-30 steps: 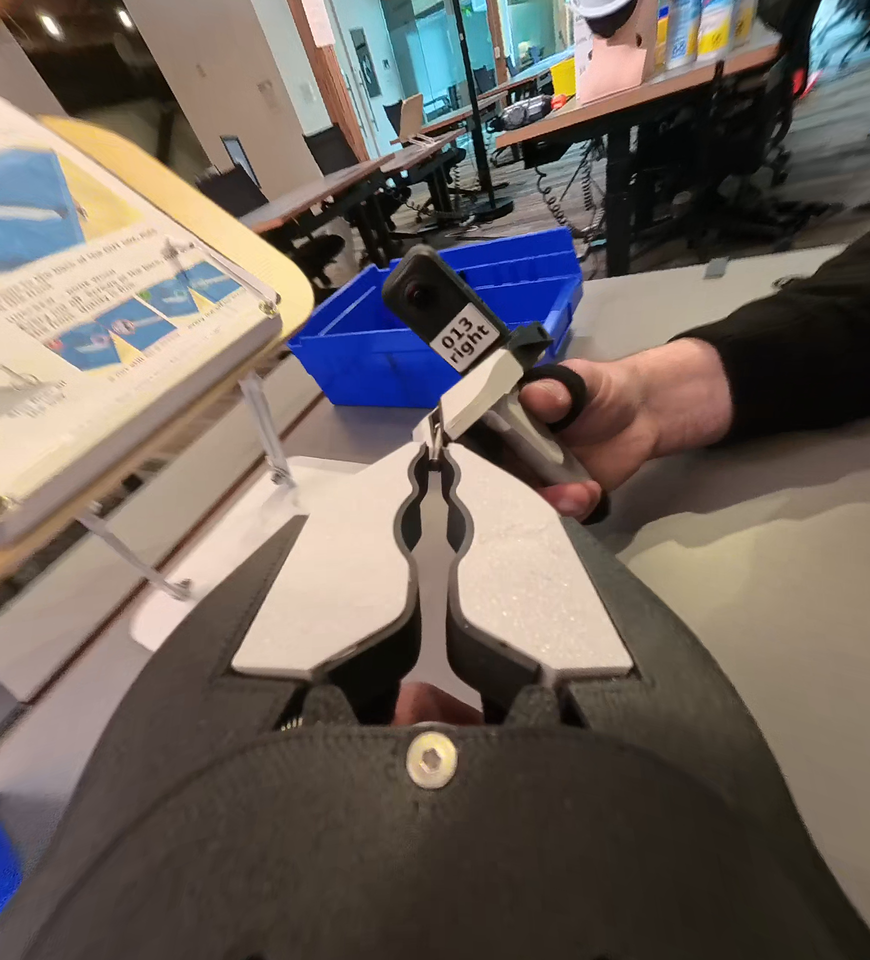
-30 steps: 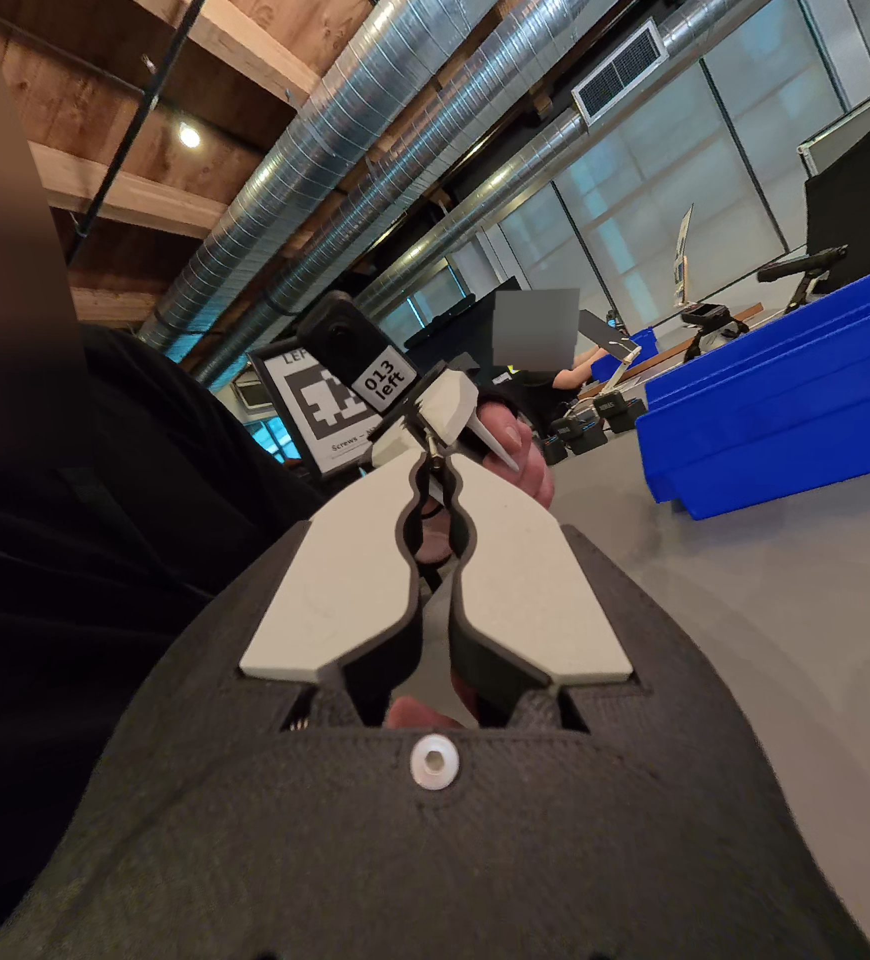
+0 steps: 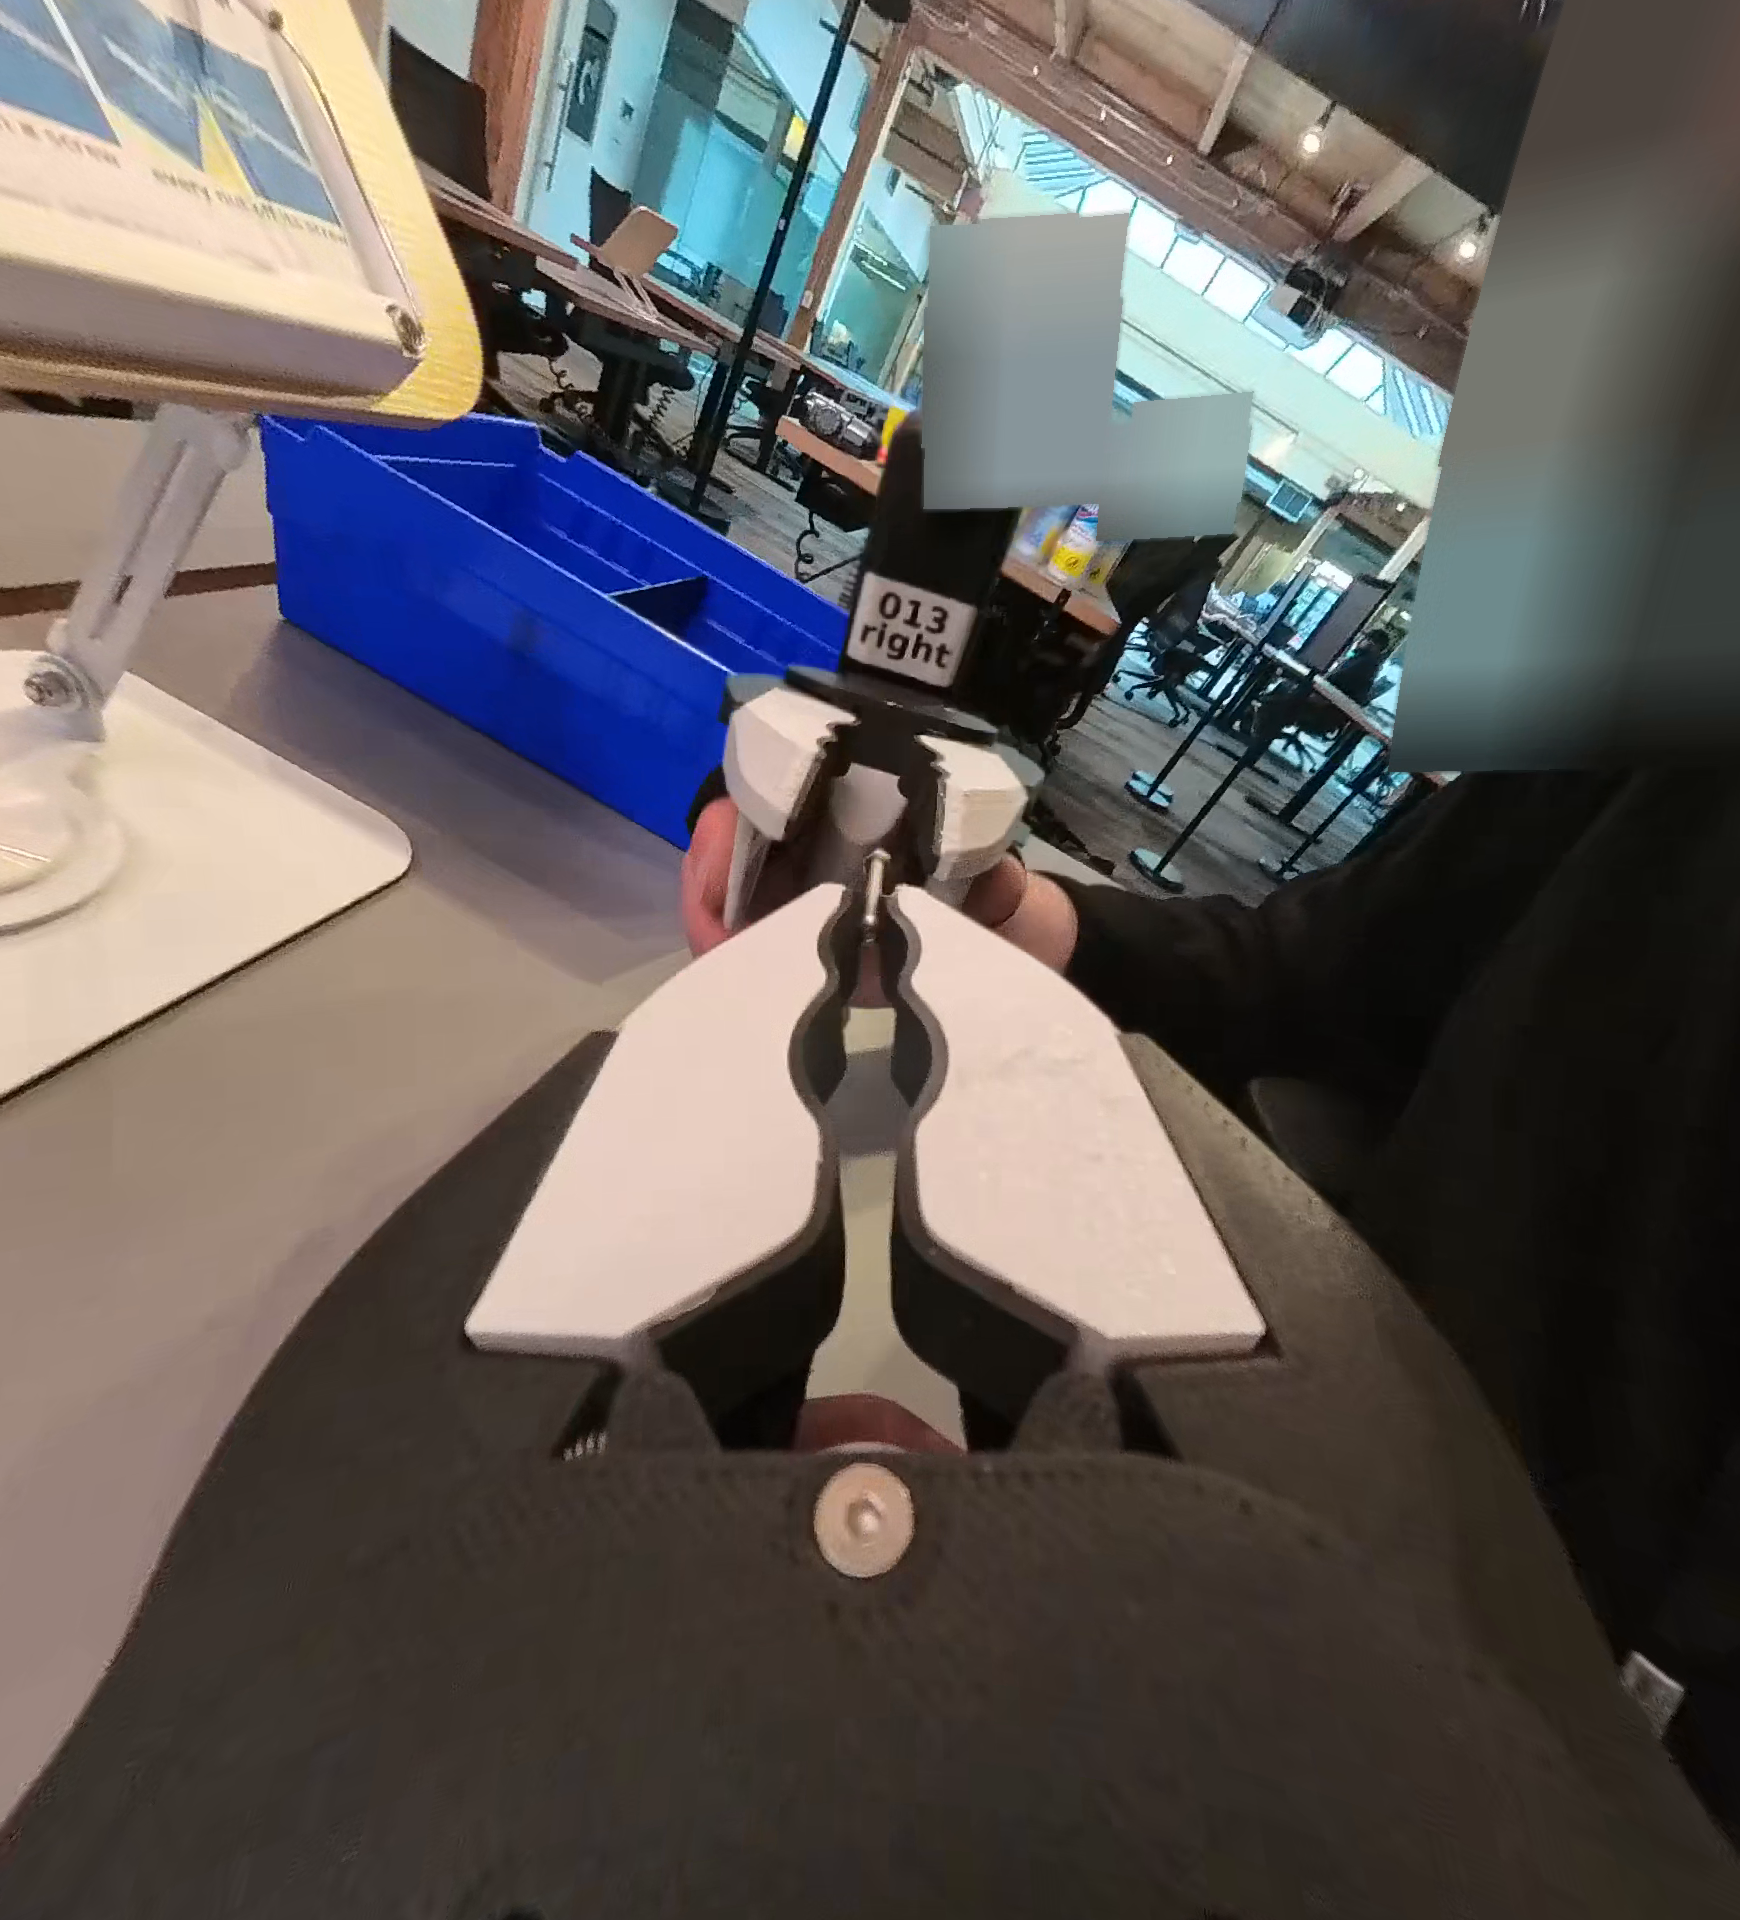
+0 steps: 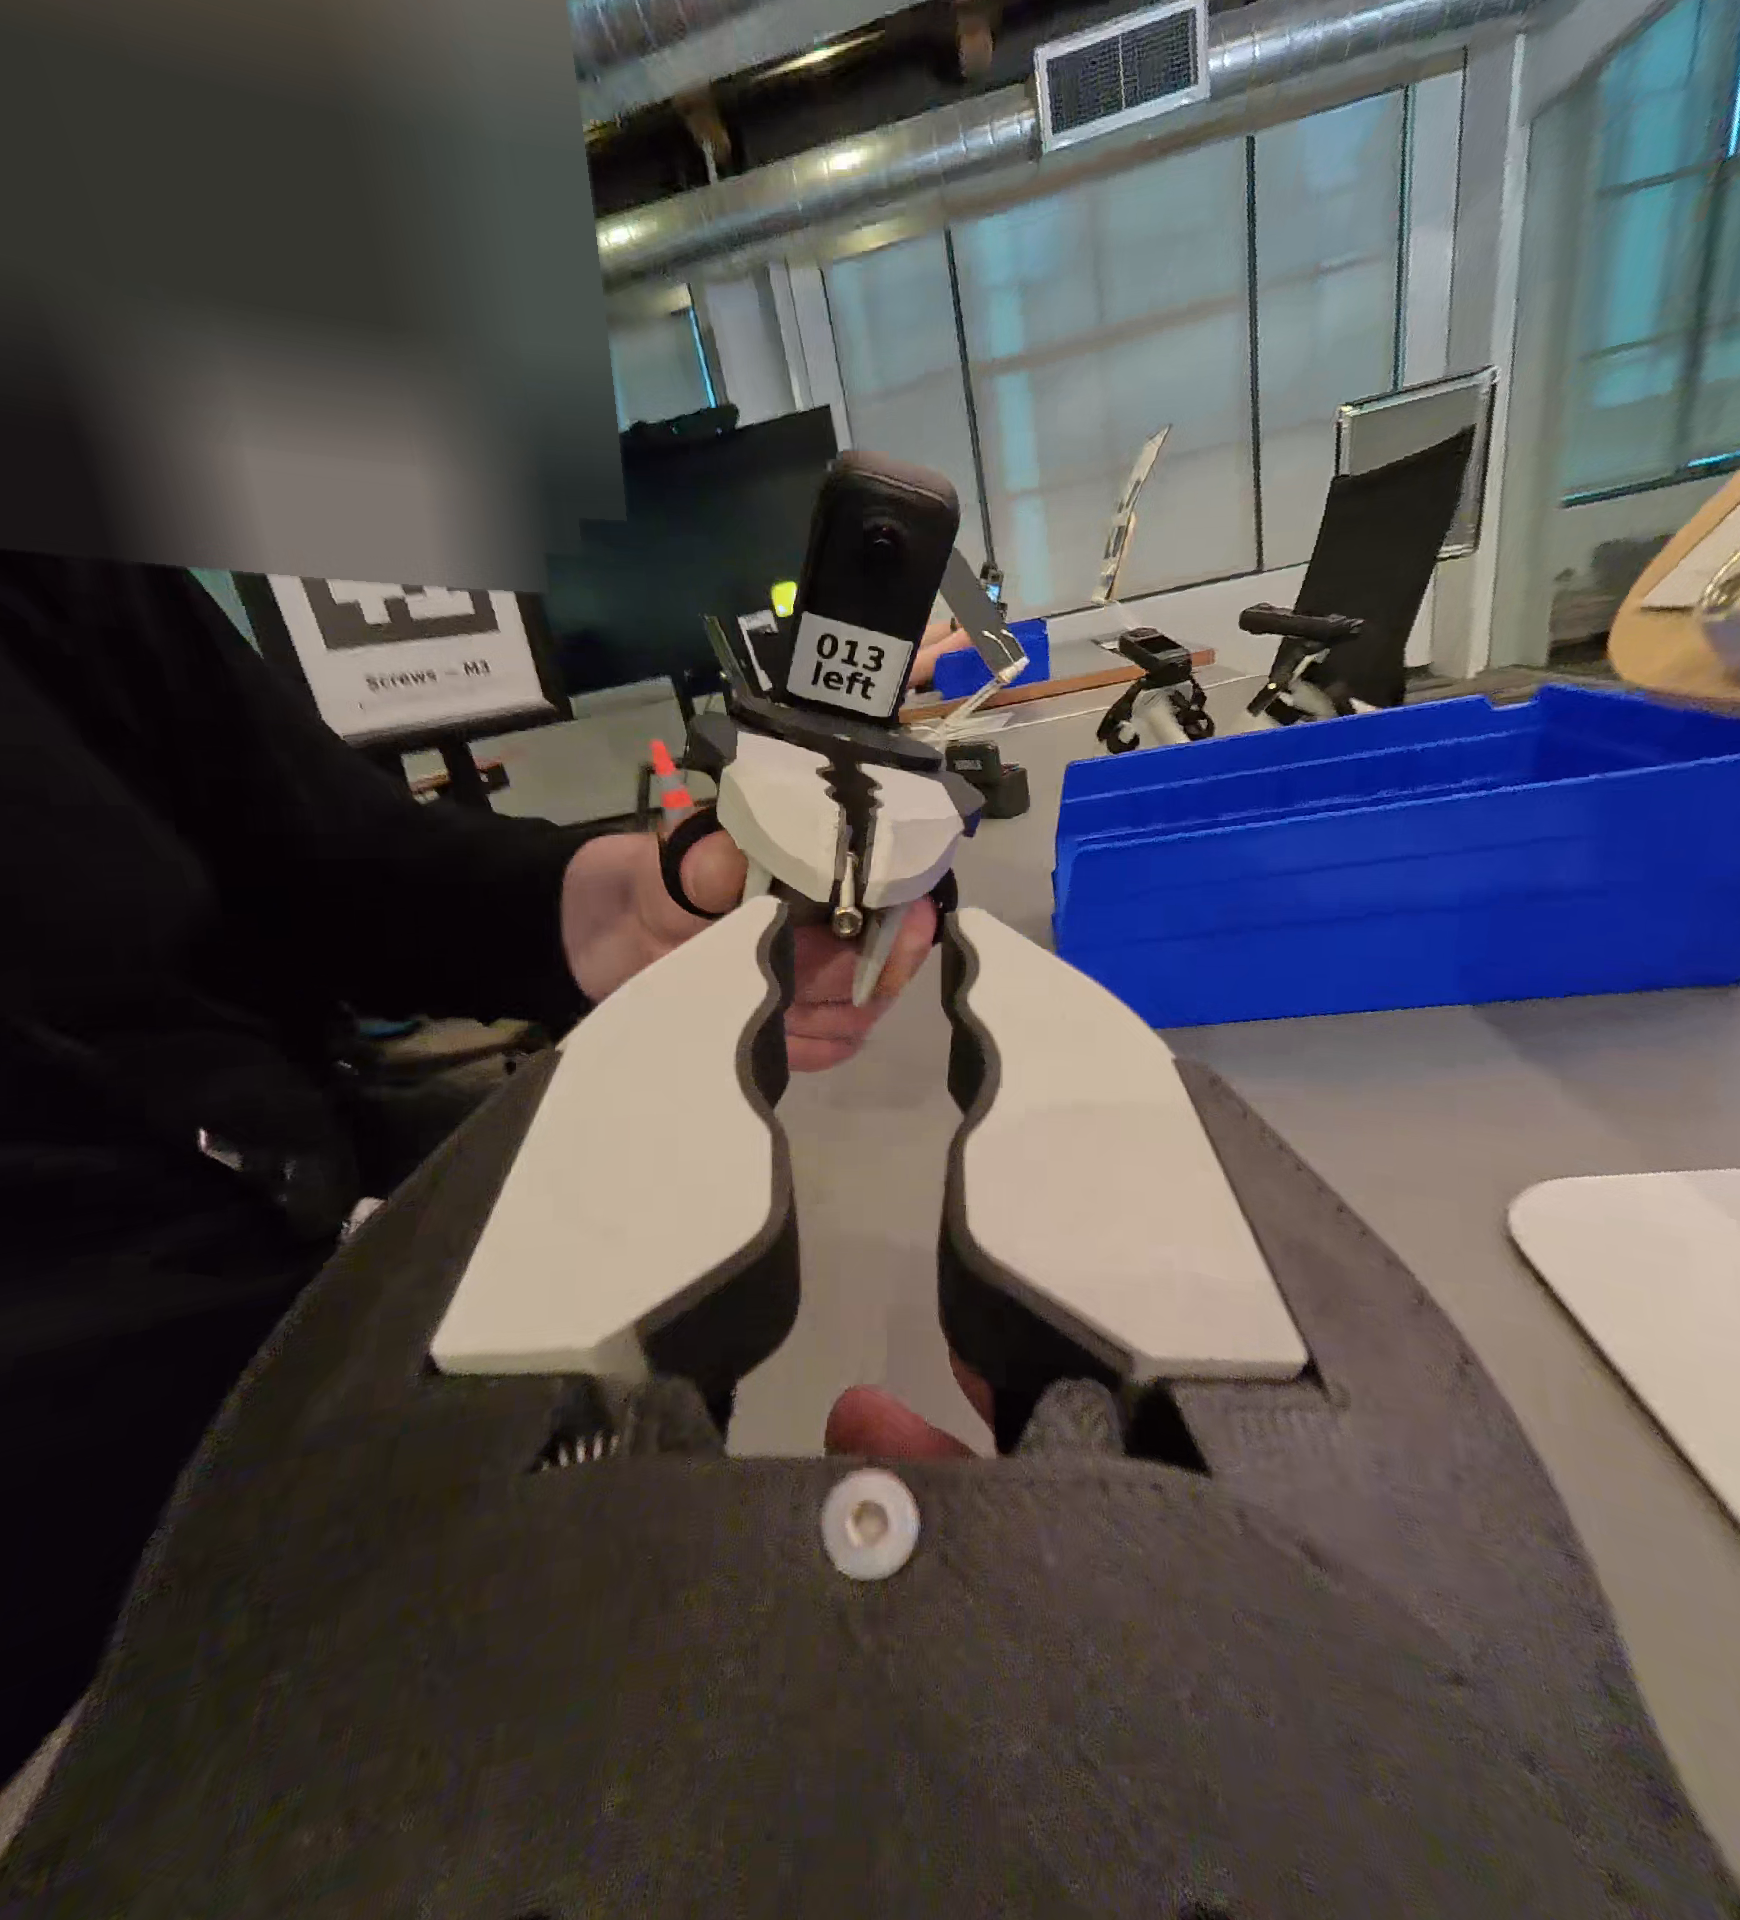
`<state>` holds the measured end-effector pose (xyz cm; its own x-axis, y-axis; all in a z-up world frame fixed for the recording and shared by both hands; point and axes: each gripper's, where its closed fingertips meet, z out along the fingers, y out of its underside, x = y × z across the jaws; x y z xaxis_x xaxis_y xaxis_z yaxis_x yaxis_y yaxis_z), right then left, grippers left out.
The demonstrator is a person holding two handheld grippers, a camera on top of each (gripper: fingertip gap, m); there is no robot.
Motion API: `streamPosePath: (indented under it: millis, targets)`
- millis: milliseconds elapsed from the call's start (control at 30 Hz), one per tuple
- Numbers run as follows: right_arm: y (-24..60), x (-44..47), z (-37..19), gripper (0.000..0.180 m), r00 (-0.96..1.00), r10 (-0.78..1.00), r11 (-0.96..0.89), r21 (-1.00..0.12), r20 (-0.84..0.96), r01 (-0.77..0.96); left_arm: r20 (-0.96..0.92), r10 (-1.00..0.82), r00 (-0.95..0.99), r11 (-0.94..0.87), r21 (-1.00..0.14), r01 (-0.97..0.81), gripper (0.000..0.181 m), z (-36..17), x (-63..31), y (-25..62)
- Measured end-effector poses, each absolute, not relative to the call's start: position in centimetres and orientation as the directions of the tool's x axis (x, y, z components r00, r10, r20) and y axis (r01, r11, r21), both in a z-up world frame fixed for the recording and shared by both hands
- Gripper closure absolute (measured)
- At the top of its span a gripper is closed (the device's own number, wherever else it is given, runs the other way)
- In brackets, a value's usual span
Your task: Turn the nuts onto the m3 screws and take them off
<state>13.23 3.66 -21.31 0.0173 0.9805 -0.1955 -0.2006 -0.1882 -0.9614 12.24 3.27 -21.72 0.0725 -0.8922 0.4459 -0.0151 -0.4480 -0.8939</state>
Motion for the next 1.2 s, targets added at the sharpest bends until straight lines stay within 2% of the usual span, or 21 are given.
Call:
streamPosePath:
  millis: [133, 300, 533, 867, 1200]
  targets:
    - [3.83, 12.84, -21.5, 0.156, 0.004, 0.968, -0.242, -0.943, -0.249, -0.228, 0.434, -0.898, 0.071, -0.436, -0.9, -0.017, 0.178, -21.72, 12.35, 3.27]
    - [3.66, 12.82, -21.48, 0.167, 0.004, 0.972, -0.226, -0.946, -0.233, -0.233, 0.44, -0.896, 0.063, -0.441, -0.897, -0.004, 0.178, -21.71, 12.52, 3.26]
    - [3.57, 12.69, -21.77, 0.173, 0.016, 0.979, -0.196, -0.958, -0.204, -0.209, 0.453, -0.891, 0.044, -0.453, -0.892, 0.013, 0.178, -21.26, 12.51, 3.2]
    - [3.46, 12.95, -21.37, 0.166, 0.004, 0.981, -0.19, -0.958, -0.196, -0.214, 0.455, -0.889, 0.053, -0.455, -0.89, 0.016, 0.178, -21.48, 12.53, 3.33]
    - [3.47, 12.76, -21.39, 0.175, -0.011, 0.972, -0.232, -0.947, -0.235, -0.223, 0.417, -0.906, 0.079, -0.418, -0.908, -0.003, 0.178, -21.68, 12.8, 3.31]
